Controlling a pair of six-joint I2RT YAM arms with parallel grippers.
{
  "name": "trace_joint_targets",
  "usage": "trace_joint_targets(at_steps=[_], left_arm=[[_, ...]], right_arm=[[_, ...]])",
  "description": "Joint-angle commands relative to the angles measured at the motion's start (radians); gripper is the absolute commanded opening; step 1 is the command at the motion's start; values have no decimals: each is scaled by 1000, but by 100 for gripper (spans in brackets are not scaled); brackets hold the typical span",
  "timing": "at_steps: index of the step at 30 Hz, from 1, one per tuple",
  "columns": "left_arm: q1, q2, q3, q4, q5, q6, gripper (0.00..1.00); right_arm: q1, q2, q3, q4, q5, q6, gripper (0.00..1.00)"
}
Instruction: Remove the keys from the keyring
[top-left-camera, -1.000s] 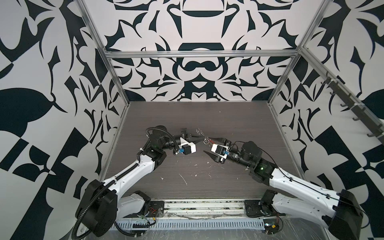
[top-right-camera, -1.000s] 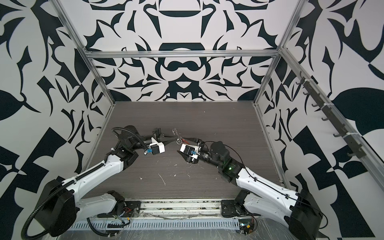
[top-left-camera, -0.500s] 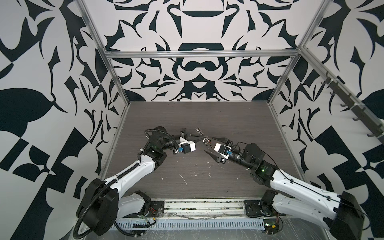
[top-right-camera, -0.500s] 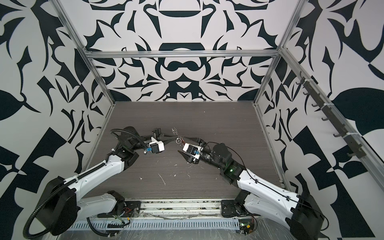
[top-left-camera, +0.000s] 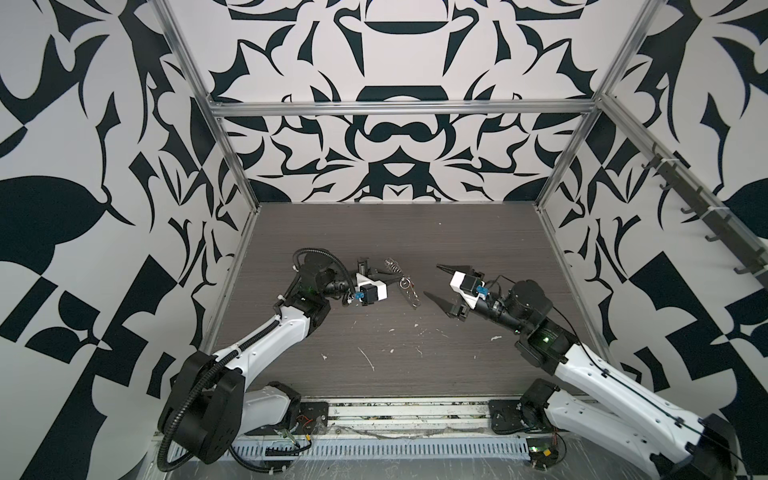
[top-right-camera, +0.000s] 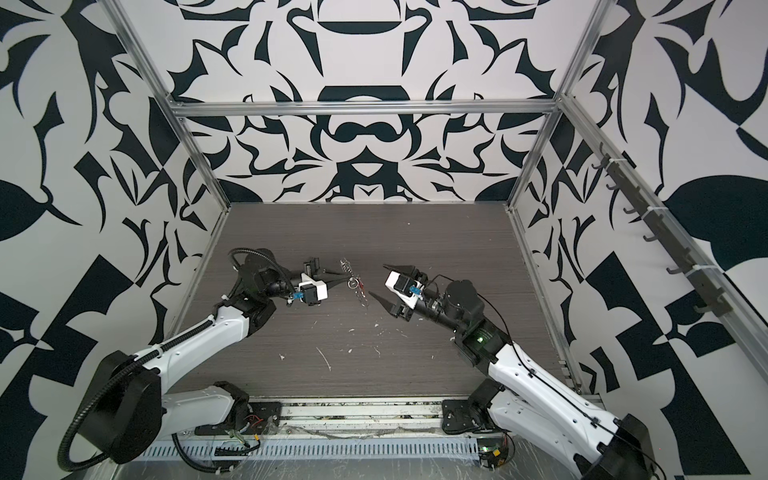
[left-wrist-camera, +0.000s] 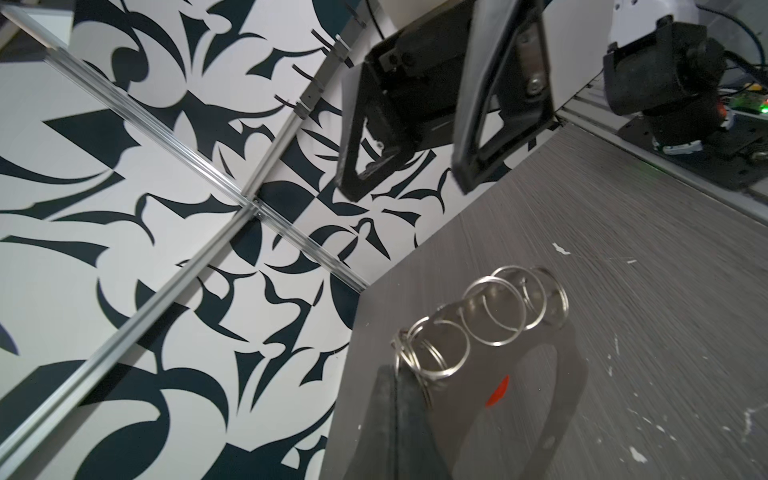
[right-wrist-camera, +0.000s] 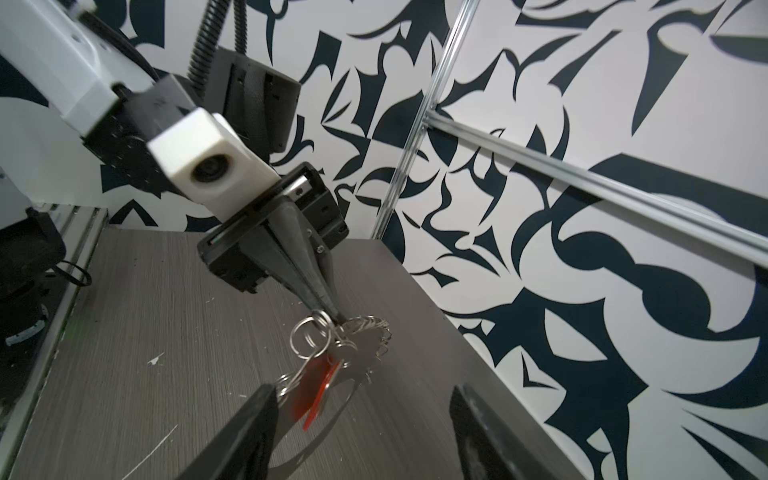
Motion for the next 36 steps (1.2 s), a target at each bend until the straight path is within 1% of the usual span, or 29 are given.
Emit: trace_joint_targets(at_steps=[1, 5, 7, 11, 16, 17, 19, 23, 26, 27, 29, 32, 36], left_arm=[[-23, -6, 13, -230, -25, 173, 0], [-68, -21, -12, -401, -102, 266, 0], [-77, -16, -20, -472, -135, 304, 0], [-77, -2, -47, -504, -176, 334, 0], [-77, 27, -62, -521, -149, 337, 0], [-78, 66, -70, -518, -146, 335, 0], [-78, 74, -84, -503, -137, 313, 0], [-86, 61, -112, -506, -116, 259, 0], [-89, 43, -139, -511, -106, 216, 0], [-91, 11, -143, -517, -103, 205, 0], [-99, -9, -147, -542, -99, 183, 0], [-112, -29, -156, -573, -90, 156, 0], [-120, -39, -181, -573, -78, 124, 0]], right_arm=[[-29, 30, 25, -19, -87, 12, 69], [-51, 93, 7, -44, -150, 6, 68], [-58, 131, -7, -42, -172, 7, 68], [-68, 203, -24, -15, -210, 4, 67], [-89, 286, -46, 22, -256, 0, 66], [-94, 302, -48, 24, -267, 1, 65], [-97, 327, -49, 29, -292, -1, 64], [-97, 388, -51, 37, -356, -10, 62], [-96, 425, -63, 77, -375, -11, 60], [-97, 435, -60, 77, -381, -15, 59], [-96, 457, -60, 84, -386, -16, 58], [-95, 470, -64, 91, -390, -20, 56], [-95, 462, -71, 82, -384, -28, 54]])
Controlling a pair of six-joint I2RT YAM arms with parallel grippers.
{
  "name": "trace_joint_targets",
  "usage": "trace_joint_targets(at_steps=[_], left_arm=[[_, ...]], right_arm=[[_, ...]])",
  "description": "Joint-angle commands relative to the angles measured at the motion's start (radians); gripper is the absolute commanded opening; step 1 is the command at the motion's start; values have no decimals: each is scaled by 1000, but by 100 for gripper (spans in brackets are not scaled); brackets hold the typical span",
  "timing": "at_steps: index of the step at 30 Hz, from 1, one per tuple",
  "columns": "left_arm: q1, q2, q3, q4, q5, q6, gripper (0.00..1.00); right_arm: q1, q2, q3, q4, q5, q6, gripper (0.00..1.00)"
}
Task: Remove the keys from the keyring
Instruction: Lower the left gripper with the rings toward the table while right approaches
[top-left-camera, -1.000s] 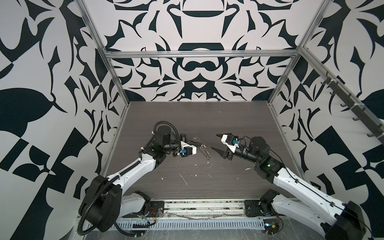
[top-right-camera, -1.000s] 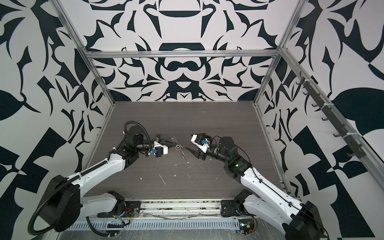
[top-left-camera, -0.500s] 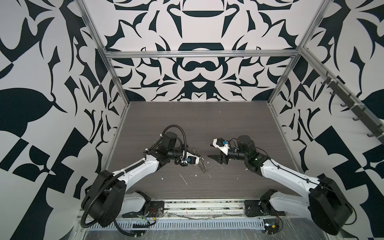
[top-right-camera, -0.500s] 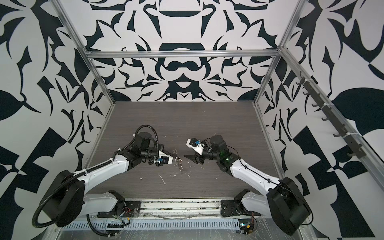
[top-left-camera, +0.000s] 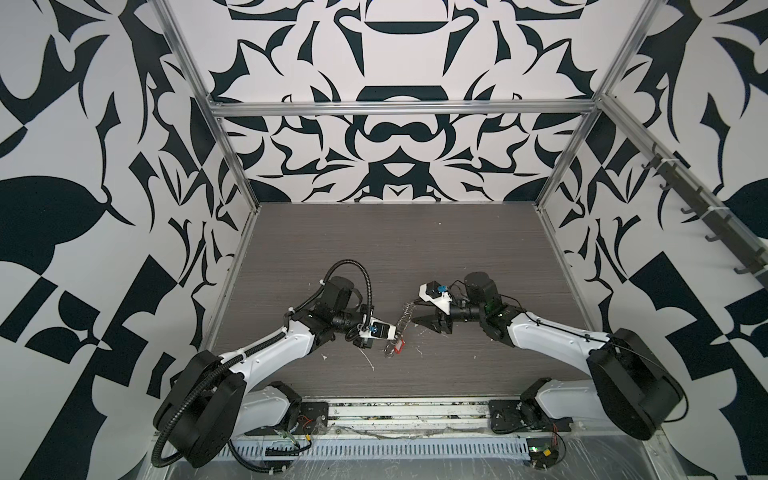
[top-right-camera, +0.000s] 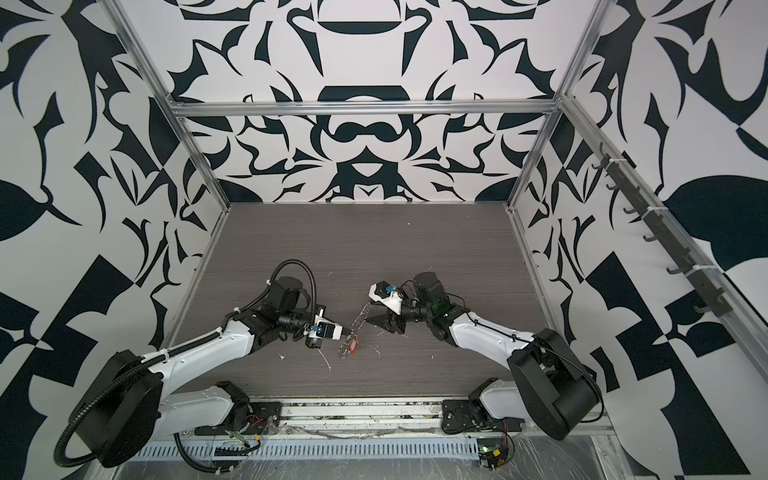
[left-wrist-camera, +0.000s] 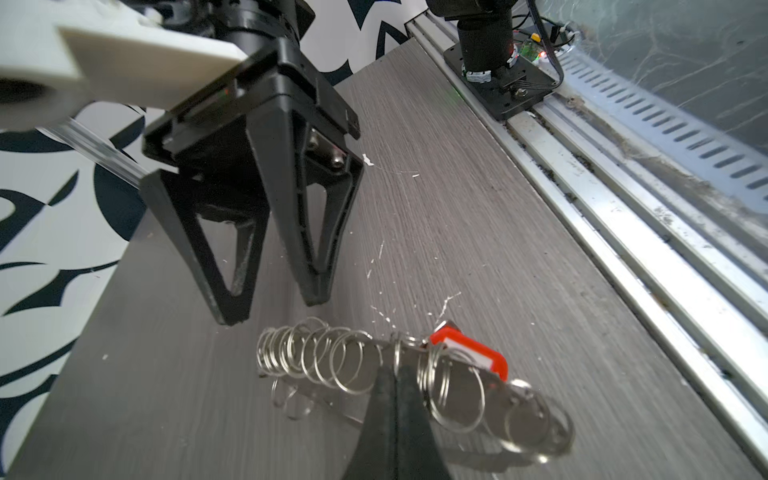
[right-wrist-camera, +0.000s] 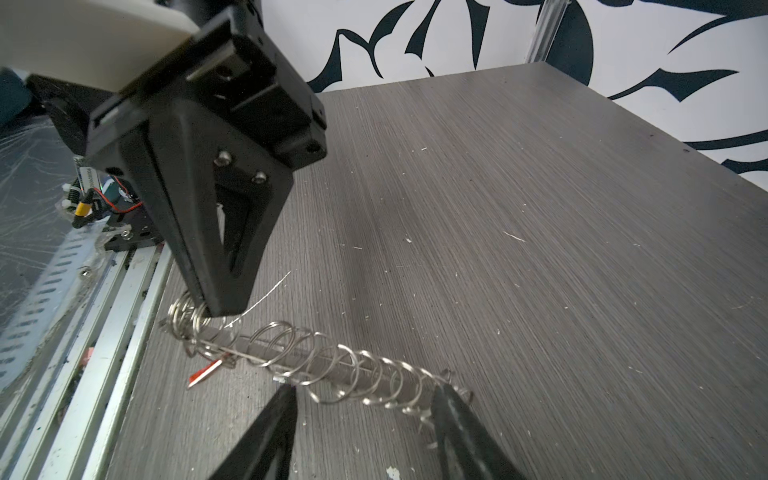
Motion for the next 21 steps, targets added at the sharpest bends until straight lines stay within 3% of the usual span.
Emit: trace_joint_targets(at_steps=[1, 6, 9, 17, 21], left_arm=[[-6, -14, -28, -52, 16, -43, 0], [-7, -24, -48, -26, 2, -76, 0], [-8, -21, -55, -11, 2, -82, 0], [-10, -12, -93, 107, -9, -118, 0], [-68, -10, -143, 194, -155, -59, 0]], right_arm=[[-1, -22, -7, 30, -19, -14, 53], [15, -74, -49, 27, 40, -7, 50], [43, -103, -96, 79, 87, 58, 50], [195, -163, -225, 203, 259, 171, 50], [256, -136, -258, 275, 319, 195, 50]])
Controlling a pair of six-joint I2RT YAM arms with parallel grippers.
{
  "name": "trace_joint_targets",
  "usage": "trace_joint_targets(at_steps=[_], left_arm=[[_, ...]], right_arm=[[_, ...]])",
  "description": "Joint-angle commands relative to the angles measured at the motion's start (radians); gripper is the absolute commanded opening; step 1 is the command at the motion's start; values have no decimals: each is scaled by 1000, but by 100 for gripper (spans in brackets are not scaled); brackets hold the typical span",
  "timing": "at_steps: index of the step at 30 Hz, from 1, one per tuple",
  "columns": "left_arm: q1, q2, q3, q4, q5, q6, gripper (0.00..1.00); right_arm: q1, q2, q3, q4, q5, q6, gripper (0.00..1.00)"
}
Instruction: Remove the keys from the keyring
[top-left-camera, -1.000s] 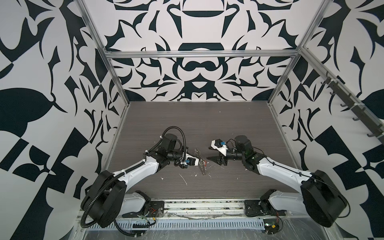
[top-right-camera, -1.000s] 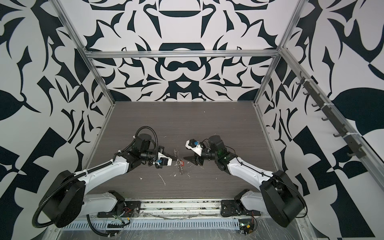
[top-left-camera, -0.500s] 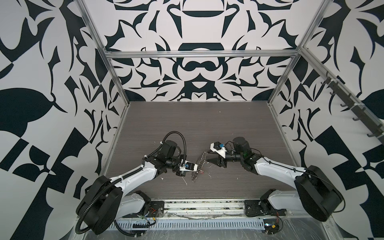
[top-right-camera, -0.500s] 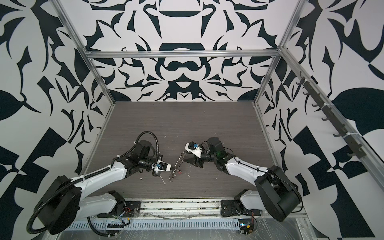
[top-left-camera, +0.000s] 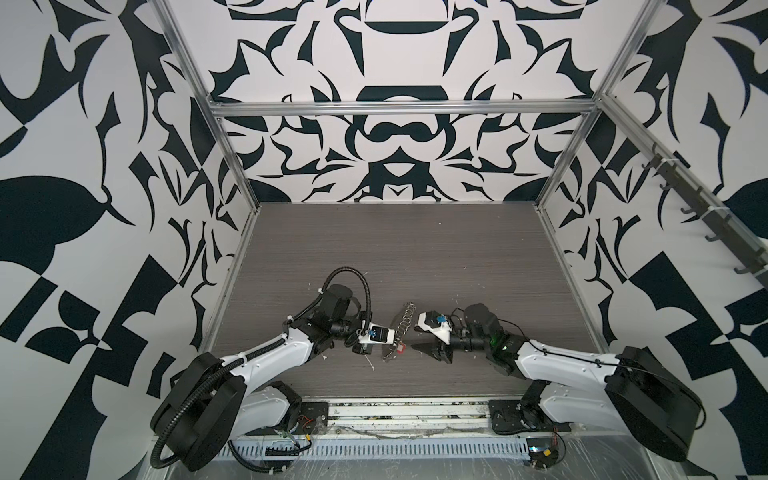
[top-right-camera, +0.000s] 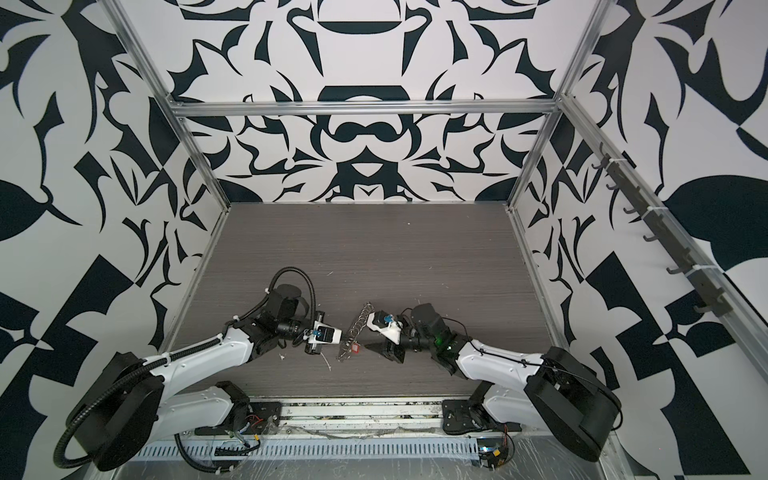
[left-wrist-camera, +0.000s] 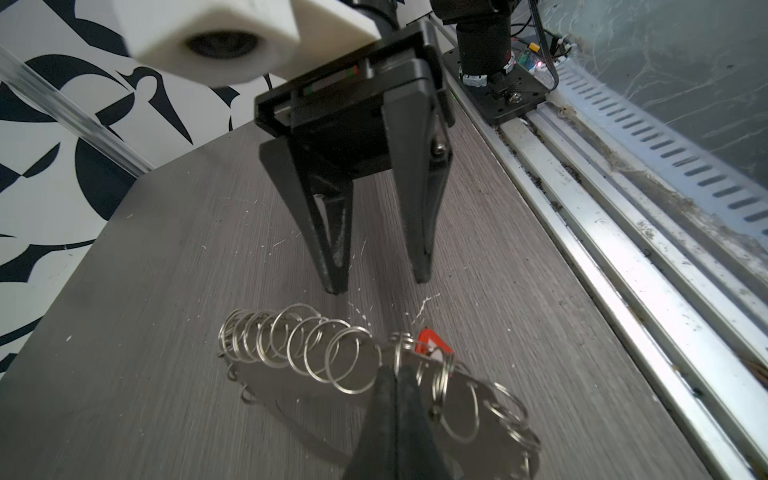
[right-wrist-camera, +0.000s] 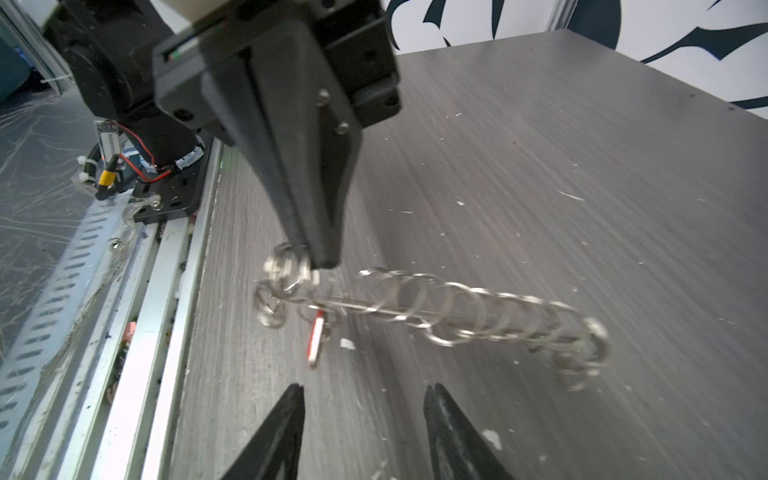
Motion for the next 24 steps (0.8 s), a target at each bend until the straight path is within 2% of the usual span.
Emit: trace_joint_targets(at_steps=[1, 4, 17, 24], left_arm=[[-31, 5, -64, 96, -133, 32, 0], [-44, -8, -67, 110, -180, 69, 0], [-71, -53, -124, 234, -261, 109, 0], [-71, -28, -126, 343, -231, 11, 0]], right_arm=[[36, 12, -14, 126, 92, 45, 50], [53, 31, -38, 180, 130, 44, 50], [95, 108, -50, 312, 209, 28, 50], [99, 180, -45, 405, 201, 29, 50]])
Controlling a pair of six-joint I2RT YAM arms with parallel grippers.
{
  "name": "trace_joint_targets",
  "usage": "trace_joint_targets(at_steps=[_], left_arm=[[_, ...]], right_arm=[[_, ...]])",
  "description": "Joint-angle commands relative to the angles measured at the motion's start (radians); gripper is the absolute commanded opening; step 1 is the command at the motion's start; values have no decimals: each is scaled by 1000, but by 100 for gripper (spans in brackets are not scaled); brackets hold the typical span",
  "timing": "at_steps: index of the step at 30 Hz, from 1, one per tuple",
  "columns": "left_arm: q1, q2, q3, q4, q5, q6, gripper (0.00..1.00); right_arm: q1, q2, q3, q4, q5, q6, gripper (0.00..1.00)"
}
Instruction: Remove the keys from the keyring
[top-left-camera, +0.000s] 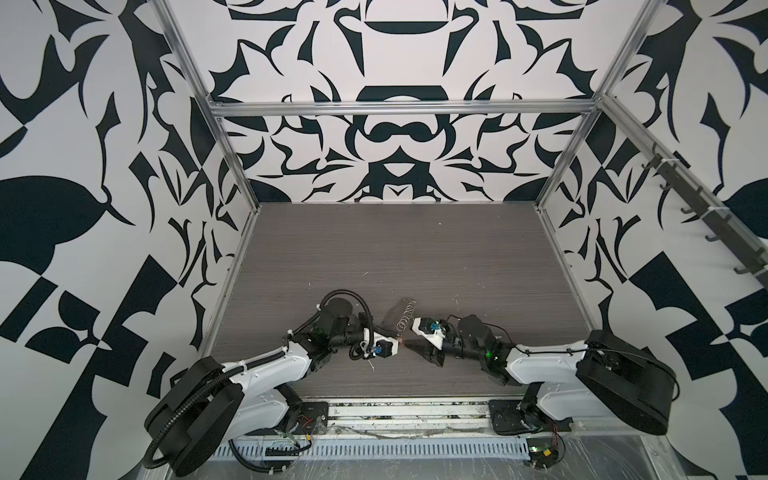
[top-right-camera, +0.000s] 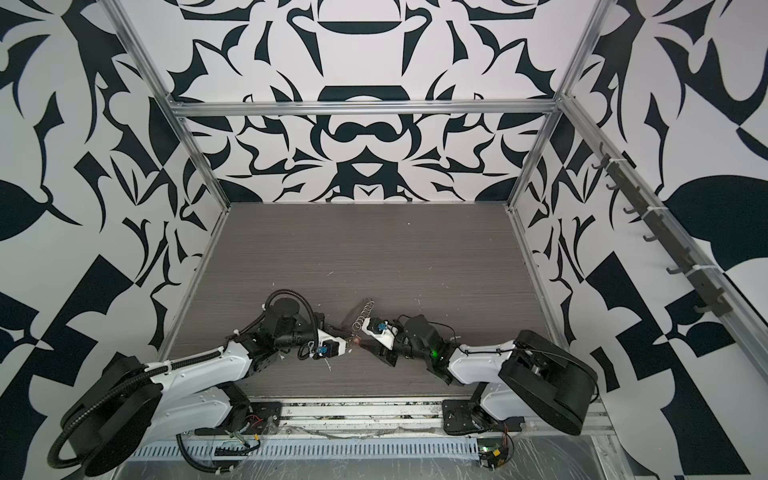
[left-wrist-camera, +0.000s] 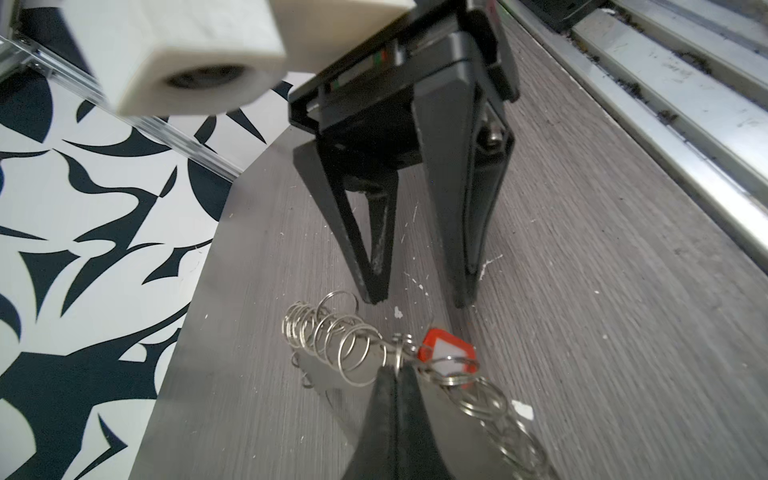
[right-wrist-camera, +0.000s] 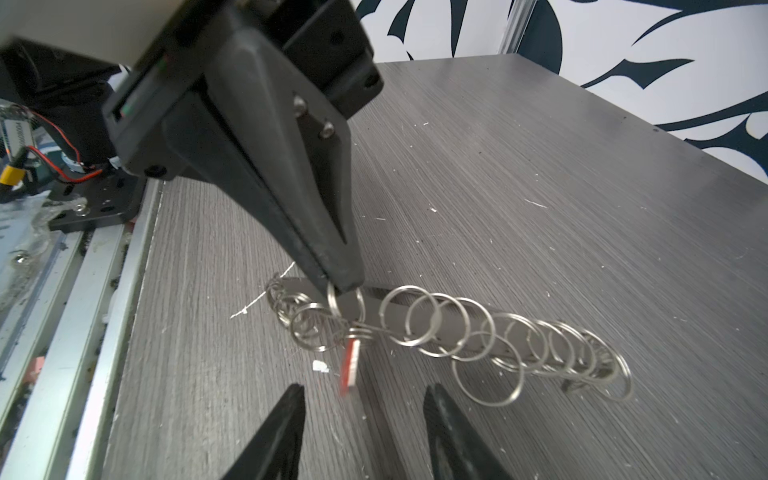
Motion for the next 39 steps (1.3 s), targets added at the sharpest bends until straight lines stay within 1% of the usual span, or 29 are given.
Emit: trace_joint_targets(at_steps=[1, 5, 9, 14, 15, 16, 19, 20, 21, 23, 24, 28, 32, 33, 35, 39], left_arm=[[-2, 12, -4, 79, 19, -54, 0], [-2, 16, 3, 69, 26, -54, 0], [-2, 13, 6, 65, 23, -55, 0], [-2, 5, 10, 51, 22, -55, 0], [-2, 3, 10, 51, 22, -56, 0], [-2, 3, 10, 51, 20, -56, 0], [-2, 5, 6, 57, 16, -63, 0], [-2, 5, 3, 65, 15, -69, 0], [-2, 5, 0, 76, 11, -76, 0], [-2, 8, -10, 109, 2, -96, 0], [-2, 11, -14, 130, -4, -111, 0], [-2, 38, -34, 243, -29, -170, 0], [-2, 88, -45, 412, -71, -226, 0], [-2, 101, -44, 446, -84, -227, 0], [-2, 157, -41, 542, -116, -270, 0], [0, 246, -26, 717, -140, -303, 0]], right_arm=[[6, 27, 11, 106, -2, 7, 49], [6, 81, 14, 185, -6, 32, 49], [5, 137, 16, 246, 5, 31, 49], [6, 205, 51, 284, -19, 18, 48], [6, 218, 56, 303, -19, 21, 46], [6, 230, 58, 325, -19, 24, 41], [6, 235, 59, 339, -18, 25, 19], [6, 226, 57, 329, -18, 25, 12], [6, 214, 54, 315, -16, 24, 8], [5, 169, 44, 261, -7, 19, 1], [6, 144, 41, 222, 2, 14, 0], [5, 10, 33, 40, 40, -25, 0], [5, -122, 34, -105, 112, -63, 0], [6, -155, 35, -137, 125, -72, 0], [6, -218, 41, -193, 166, -89, 0], [5, -292, 49, -260, 229, -134, 0]])
